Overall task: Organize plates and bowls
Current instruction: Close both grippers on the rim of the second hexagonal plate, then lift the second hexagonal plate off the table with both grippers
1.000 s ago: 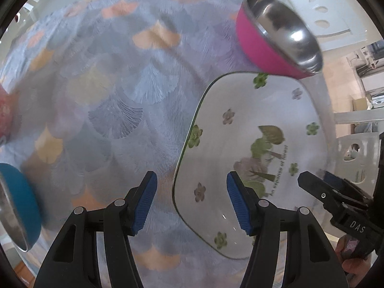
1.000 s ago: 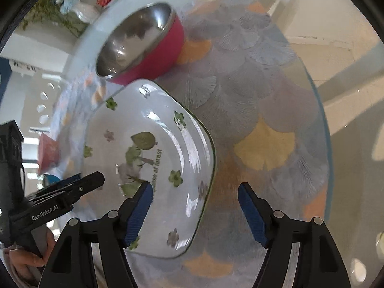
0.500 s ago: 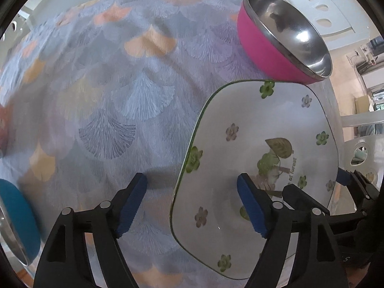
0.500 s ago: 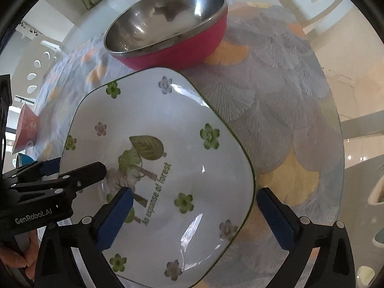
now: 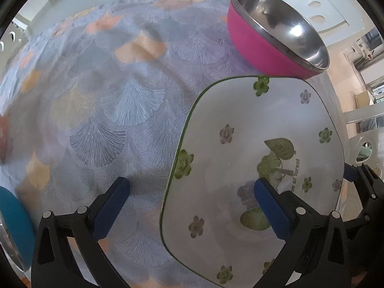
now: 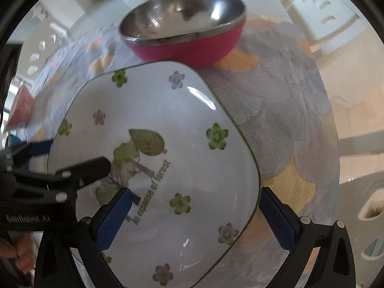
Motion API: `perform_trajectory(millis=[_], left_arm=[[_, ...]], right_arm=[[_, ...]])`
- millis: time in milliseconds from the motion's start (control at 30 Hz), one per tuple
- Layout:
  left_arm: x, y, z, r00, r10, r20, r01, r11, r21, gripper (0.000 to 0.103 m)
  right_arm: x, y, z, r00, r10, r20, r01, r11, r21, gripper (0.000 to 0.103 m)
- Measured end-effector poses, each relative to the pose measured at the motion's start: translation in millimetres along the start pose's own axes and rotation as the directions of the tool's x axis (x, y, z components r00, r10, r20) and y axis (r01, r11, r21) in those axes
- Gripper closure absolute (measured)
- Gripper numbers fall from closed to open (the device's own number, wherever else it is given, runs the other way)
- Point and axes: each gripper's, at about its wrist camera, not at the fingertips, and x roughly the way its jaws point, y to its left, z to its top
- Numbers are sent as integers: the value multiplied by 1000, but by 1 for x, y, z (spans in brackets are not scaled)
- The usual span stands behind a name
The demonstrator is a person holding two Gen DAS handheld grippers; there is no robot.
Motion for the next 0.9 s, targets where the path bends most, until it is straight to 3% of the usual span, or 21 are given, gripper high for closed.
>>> perform_trajectory(millis=[733,800,833,867,900], left_arm=[[-6,6,-13,999,-4,36,3,1000,21,0],[-9,5,-15,999,-8,38,7,1000,17,7],[-15,5,-16,998,-20,54,19,1000,18,27],[-20,5,-16,997,-41,68,40,999,24,54],[-23,6,-17,996,-63,67,61,998,32,59]], right_arm=[[-4,0,-8,998,10,56,-6,998,-58,0],[-6,-2,-8,998,19,58,-17,999,-44,5],[-7,-3,-7,998,13,60,-11,999,-40,9],[-10,-5,-6,998,14,67,-12,999,-33,24],[-15,-8,-6,996,28,79,-26,999,-25,47]])
